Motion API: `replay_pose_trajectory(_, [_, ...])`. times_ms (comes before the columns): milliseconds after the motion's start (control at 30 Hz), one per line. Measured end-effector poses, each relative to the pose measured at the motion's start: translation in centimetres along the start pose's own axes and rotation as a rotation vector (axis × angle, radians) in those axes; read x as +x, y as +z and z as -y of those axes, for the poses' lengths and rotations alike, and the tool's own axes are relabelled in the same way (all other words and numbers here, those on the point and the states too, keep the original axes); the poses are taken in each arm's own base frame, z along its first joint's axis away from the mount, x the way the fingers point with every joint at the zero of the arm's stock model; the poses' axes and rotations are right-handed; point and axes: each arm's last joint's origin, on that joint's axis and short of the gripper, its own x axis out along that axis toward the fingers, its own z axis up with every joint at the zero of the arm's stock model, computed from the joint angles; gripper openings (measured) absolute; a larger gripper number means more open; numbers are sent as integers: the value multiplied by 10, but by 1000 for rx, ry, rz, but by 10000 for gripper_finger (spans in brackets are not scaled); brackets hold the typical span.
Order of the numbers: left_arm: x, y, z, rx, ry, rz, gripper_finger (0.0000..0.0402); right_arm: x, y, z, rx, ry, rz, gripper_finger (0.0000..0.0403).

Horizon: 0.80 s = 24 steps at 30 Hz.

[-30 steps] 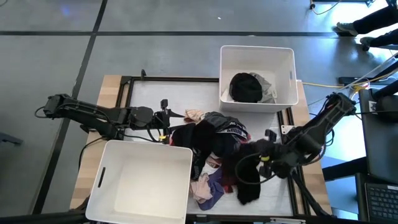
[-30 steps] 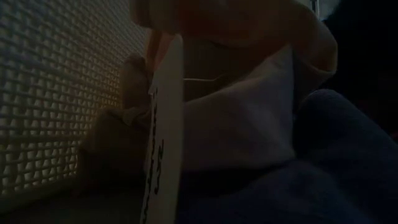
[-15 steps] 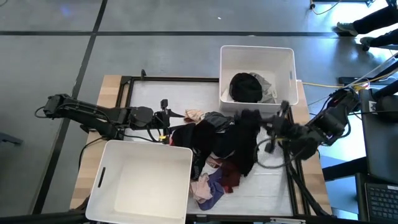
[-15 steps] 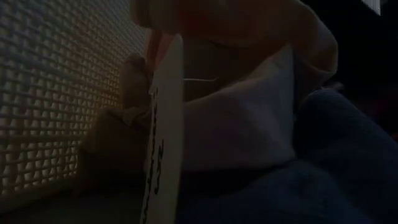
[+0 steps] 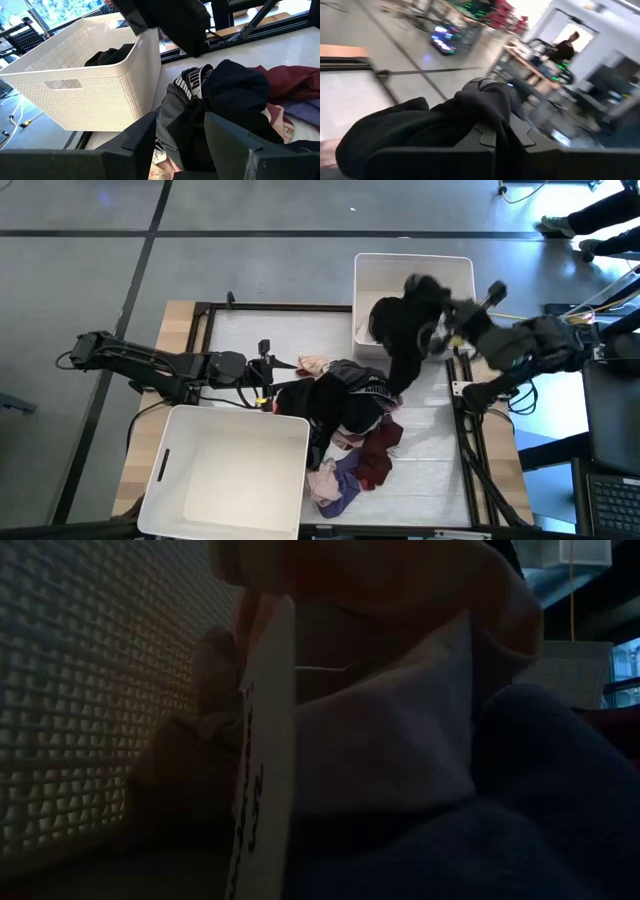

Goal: Sort clothes
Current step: Put the black underwear into the top white laundry bin

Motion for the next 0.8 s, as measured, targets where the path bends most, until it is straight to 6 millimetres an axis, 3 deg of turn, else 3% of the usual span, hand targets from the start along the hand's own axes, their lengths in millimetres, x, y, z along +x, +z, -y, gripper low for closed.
replay_pose_trajectory(300, [0, 0, 0, 0, 0, 0, 159, 30, 16, 41, -6, -244, -58, 11])
replay_pose_trajectory(567, [0, 0, 0, 0, 0, 0, 159, 63, 26, 62, 64, -239, 11, 11])
replay_pose_trajectory(800, [0, 0, 0, 1, 0, -1, 159, 116, 4, 63, 99, -243, -88, 11])
